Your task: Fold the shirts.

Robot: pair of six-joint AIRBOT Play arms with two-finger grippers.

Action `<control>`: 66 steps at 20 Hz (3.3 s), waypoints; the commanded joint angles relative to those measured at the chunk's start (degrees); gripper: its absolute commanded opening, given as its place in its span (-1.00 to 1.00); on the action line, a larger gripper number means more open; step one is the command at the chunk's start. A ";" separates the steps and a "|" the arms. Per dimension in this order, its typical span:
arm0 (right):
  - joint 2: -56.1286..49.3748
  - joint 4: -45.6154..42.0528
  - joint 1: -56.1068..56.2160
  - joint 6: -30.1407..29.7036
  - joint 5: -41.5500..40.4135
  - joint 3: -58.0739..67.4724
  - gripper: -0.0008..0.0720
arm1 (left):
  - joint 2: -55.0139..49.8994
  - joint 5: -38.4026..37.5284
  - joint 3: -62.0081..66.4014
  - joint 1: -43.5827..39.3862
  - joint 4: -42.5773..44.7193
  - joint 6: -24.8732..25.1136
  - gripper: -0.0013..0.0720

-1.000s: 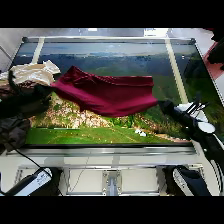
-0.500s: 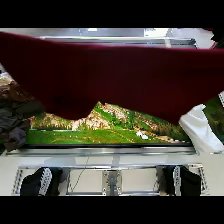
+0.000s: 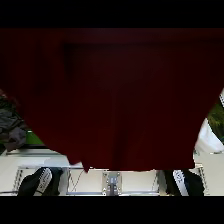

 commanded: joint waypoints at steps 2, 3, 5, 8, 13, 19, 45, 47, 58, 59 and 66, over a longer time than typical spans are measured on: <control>-14.71 -1.62 9.99 -2.60 1.49 -5.51 -0.90 | -14.27 -5.07 0.22 -8.81 6.60 -2.23 -0.95; -17.73 -5.99 13.92 -2.54 -0.81 -7.30 -0.90 | -18.10 -4.59 0.22 -12.92 11.63 -2.82 -0.95; -24.17 -12.70 21.42 -2.34 -7.45 -10.69 -0.90 | -25.92 -1.90 0.22 -20.57 23.98 -7.41 -0.94; -34.67 -15.58 28.44 -1.86 -20.46 -13.31 -0.90 | -38.03 4.76 0.22 -27.47 39.71 -14.95 -0.94; -47.08 -14.32 28.89 -0.52 -35.91 -13.27 -0.90 | -52.17 15.72 0.26 -28.28 51.87 -26.71 -0.94; -48.85 -15.15 26.03 -0.66 -37.22 -11.76 -0.90 | -53.88 18.43 1.20 -26.67 57.20 -29.40 -0.94; -45.68 -21.62 25.68 -0.76 -20.33 -21.75 -0.90 | -41.05 -4.94 -21.92 -25.62 46.69 -22.82 -0.94; -46.80 -21.35 26.12 -0.76 -20.33 -21.73 -0.90 | -41.05 -6.01 -21.92 -25.59 46.99 -22.12 -0.94; -47.54 -22.16 26.56 -0.28 -18.91 -21.57 -0.18 | -40.87 -8.20 -21.86 -25.57 50.29 -21.88 0.31; -46.93 -22.36 26.38 -0.17 -17.64 -21.57 -0.18 | -40.26 -8.48 -21.86 -25.57 52.24 -22.03 0.52; -32.63 -42.99 19.61 10.45 -3.30 -21.57 -0.18 | -17.42 -6.45 -21.97 -25.49 55.67 -25.53 0.52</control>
